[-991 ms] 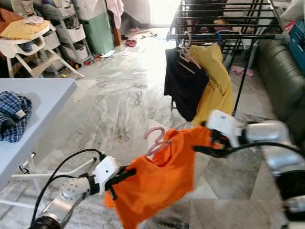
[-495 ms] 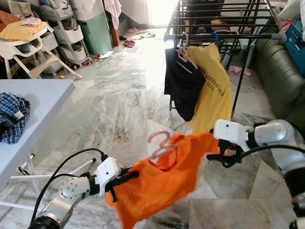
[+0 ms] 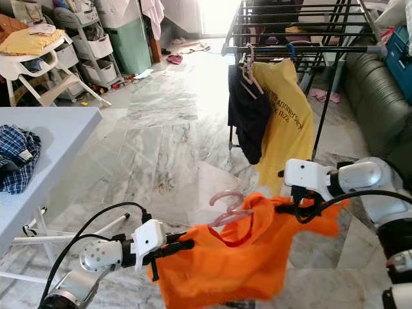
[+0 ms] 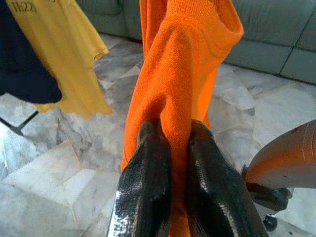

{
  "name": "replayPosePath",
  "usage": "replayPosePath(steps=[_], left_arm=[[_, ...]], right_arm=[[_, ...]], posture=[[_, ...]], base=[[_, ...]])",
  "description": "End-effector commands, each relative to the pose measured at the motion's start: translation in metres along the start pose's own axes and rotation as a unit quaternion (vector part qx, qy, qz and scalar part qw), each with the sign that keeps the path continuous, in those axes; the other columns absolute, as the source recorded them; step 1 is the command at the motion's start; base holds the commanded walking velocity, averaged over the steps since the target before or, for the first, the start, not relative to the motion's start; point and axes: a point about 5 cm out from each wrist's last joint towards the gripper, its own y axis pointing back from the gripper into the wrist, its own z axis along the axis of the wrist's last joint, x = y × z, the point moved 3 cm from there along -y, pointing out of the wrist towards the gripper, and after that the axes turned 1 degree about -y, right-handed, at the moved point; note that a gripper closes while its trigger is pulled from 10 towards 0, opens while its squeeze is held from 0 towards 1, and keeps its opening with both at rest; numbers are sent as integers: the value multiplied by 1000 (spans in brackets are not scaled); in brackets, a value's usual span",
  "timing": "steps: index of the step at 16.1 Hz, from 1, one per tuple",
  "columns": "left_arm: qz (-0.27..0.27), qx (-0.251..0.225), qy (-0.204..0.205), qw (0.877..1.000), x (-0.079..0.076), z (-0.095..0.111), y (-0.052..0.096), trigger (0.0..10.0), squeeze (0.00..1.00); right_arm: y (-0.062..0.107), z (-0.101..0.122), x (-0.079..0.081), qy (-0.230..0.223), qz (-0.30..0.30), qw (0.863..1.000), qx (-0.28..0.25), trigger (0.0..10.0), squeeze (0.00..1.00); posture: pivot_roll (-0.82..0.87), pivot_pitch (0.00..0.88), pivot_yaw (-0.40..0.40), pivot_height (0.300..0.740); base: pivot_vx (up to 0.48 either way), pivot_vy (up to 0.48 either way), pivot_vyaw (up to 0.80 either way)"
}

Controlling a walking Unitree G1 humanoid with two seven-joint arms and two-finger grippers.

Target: Hang hanger

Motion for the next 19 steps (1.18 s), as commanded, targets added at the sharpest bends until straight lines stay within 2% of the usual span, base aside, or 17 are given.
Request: replayPosePath(steps=[1, 2, 4, 5, 13, 19], left_arm=[[2, -14, -11, 1000, 3, 6, 2, 0, 0], [1, -15, -11, 1000, 3, 6, 2, 0, 0], [-1, -13, -10, 1000, 2, 4, 0, 0, 0], [-1, -11, -9, 1000, 1, 2, -1, 0, 0], [-5, 2, -8, 1000, 1, -5, -2, 0, 0], [-9, -2, -14, 1000, 1, -4, -5, 0, 0]], right_arm=[[-10, 7, 5, -6, 31, 999, -19, 4941, 0], [-15, 9, 9, -20, 47, 998, -33, 0, 0], [-23, 9, 16, -37, 76, 995, -45, 0, 0], [-28, 6, 21, -31, 91, 995, -31, 0, 0], [-34, 13, 20, -5, 128, 991, -25, 0, 0], [-43, 15, 28, 4, 154, 988, -27, 0, 0]], posture=[[-113, 0, 99, 740], [-113, 0, 99, 740], [-111, 0, 102, 740], [-108, 0, 100, 740], [-104, 0, 100, 740], [-106, 0, 104, 740]], base=[[0, 0, 0], [0, 0, 0], [0, 0, 0], [0, 0, 0], [0, 0, 0], [0, 0, 0]])
